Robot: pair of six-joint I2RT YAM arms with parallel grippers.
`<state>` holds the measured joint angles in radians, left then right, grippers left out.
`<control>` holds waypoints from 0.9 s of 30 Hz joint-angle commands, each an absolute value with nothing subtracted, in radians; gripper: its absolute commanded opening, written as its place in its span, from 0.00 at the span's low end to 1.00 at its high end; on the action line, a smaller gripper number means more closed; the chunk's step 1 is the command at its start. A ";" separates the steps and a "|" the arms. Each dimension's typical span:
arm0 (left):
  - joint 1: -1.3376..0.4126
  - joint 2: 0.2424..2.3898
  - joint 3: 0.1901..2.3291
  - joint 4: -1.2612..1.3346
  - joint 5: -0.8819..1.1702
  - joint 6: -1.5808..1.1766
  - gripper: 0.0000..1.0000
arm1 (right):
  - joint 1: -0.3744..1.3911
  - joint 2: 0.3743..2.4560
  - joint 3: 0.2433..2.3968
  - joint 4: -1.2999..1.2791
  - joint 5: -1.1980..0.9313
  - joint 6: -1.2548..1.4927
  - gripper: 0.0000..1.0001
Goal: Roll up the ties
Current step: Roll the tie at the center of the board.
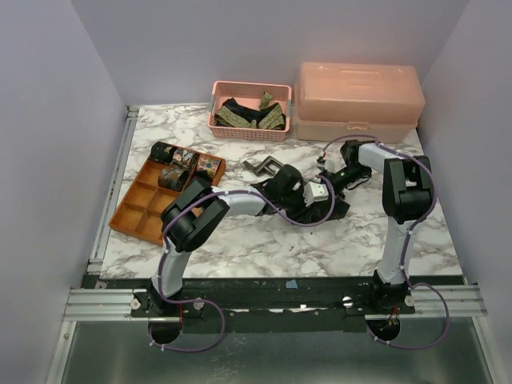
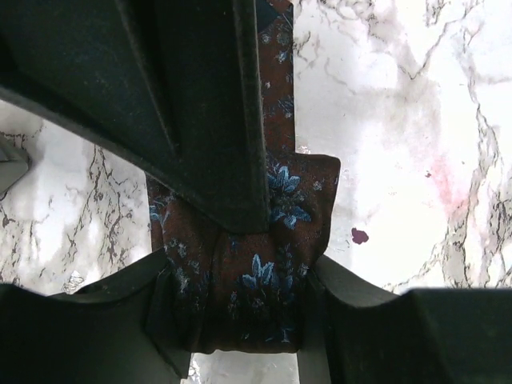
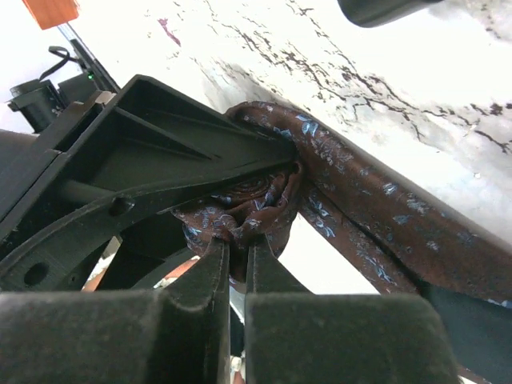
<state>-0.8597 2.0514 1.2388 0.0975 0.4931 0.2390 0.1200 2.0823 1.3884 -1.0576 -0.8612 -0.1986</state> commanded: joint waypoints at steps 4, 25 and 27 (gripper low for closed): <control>-0.823 2.061 1.130 0.178 0.637 0.130 0.59 | 0.106 2.190 1.384 -0.942 -0.587 -0.305 0.00; -0.834 2.152 1.124 0.524 0.610 0.100 0.33 | 0.094 2.180 1.346 -0.852 -0.480 -0.305 0.00; -0.835 2.131 1.099 0.469 0.585 0.148 0.23 | 0.094 2.173 1.383 -0.896 -0.518 -0.303 0.01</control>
